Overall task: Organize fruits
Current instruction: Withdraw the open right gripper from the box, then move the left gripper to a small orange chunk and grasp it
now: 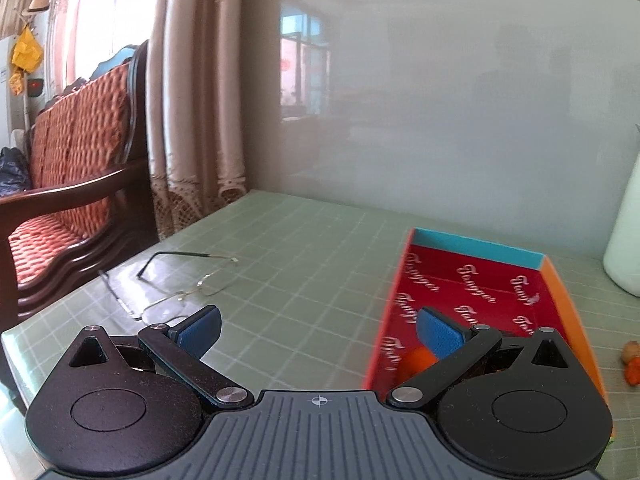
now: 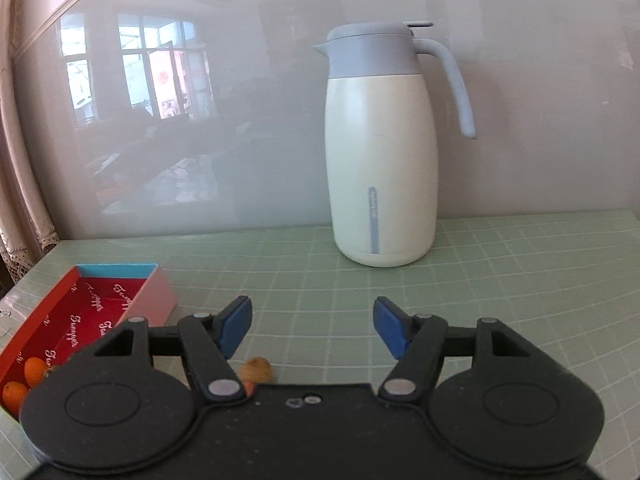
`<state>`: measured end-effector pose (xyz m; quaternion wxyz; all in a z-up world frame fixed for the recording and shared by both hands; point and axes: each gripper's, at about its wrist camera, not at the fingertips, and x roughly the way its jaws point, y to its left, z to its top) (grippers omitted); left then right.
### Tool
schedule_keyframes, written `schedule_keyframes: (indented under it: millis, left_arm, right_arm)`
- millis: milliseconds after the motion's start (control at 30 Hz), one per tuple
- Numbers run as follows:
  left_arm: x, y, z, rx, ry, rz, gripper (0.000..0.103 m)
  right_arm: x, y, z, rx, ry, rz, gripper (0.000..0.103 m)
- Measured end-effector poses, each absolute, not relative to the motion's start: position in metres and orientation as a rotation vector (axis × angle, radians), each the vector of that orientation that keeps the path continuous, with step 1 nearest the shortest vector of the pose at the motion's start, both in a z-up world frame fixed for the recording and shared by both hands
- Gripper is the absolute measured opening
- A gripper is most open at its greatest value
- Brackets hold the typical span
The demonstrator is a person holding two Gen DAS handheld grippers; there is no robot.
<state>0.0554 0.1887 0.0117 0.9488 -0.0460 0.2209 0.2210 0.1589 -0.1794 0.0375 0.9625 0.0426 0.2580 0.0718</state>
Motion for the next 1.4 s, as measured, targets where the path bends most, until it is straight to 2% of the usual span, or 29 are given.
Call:
schedule_keyframes:
  millis: [1400]
  left_arm:
    - [0.105,-0.002,0.013,0.057,0.462,0.159,0.103]
  right_arm:
    - [0.124,-0.334,0.036,0.132,0.506,-0.044,0.067]
